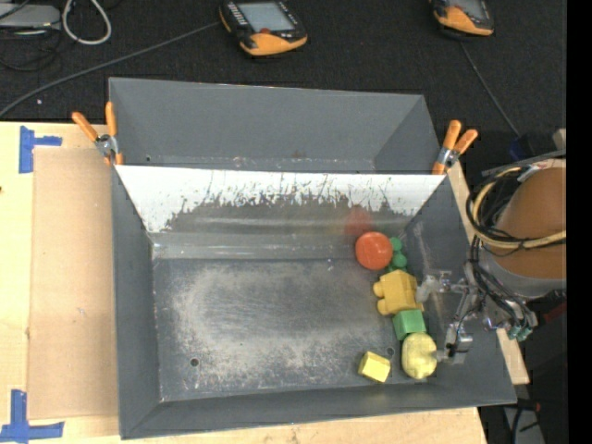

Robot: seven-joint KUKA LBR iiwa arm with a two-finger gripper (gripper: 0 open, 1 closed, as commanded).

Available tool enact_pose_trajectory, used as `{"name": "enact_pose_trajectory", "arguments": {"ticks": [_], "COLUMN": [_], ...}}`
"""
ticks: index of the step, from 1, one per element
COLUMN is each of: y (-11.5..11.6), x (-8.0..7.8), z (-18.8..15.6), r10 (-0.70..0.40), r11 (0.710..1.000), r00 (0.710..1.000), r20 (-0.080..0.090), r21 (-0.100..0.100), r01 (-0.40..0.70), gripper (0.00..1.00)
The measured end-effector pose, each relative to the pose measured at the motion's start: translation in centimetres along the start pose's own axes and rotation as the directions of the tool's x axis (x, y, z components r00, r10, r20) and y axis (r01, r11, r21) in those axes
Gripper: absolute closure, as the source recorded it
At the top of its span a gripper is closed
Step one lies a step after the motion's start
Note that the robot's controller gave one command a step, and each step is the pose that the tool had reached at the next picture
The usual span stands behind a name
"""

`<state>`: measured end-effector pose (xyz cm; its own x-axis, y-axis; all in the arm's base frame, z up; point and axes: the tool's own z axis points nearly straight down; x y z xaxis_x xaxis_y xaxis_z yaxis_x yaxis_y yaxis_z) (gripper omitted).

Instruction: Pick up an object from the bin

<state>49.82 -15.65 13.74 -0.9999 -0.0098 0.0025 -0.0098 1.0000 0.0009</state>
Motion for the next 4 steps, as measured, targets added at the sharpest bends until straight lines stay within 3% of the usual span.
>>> {"name": "enact_pose_trajectory", "arguments": {"ticks": [1,2,3,4], "y": [0.0,0.2,3.0,3.2], "x": [0.0,-1.1,-1.7,-4.8], "z": [0.0,1.5,2.9,2.7], "r10": [0.000,0.014,-0.206,0.330], "r11": [1.000,1.000,0.979,0.944], "r00": [1.000,1.000,0.978,0.944], "r20": [0.000,0.008,0.010,0.006], "r21": [0.000,0.003,0.005,-0.001], "r01": [0.000,-0.014,0.206,-0.330], "gripper": [0.00,0.00,0.00,1.00]}}
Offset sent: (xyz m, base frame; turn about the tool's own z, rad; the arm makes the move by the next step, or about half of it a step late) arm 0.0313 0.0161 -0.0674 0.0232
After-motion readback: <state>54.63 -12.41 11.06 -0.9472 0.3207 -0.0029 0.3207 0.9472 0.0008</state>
